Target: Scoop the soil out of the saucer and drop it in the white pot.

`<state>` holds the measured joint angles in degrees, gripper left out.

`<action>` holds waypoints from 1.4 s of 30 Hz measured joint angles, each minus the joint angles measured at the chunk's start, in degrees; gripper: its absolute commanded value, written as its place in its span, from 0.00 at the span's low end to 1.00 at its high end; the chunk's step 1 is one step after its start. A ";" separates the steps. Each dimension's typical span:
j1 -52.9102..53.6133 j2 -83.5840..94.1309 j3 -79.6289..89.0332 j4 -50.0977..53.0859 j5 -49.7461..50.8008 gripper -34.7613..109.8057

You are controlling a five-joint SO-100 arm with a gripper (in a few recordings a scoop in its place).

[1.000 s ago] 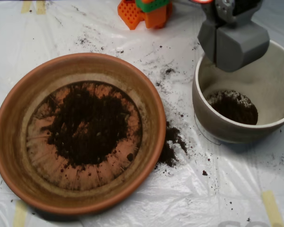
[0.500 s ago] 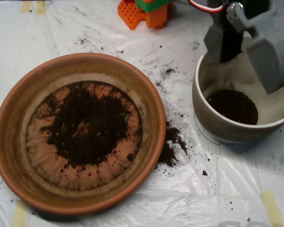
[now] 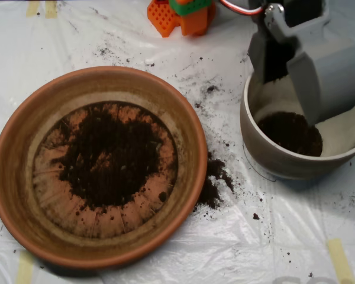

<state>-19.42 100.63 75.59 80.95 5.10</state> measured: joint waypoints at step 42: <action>57.57 -0.18 45.18 -30.59 5.19 0.46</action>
<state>38.14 100.46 120.76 50.36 10.28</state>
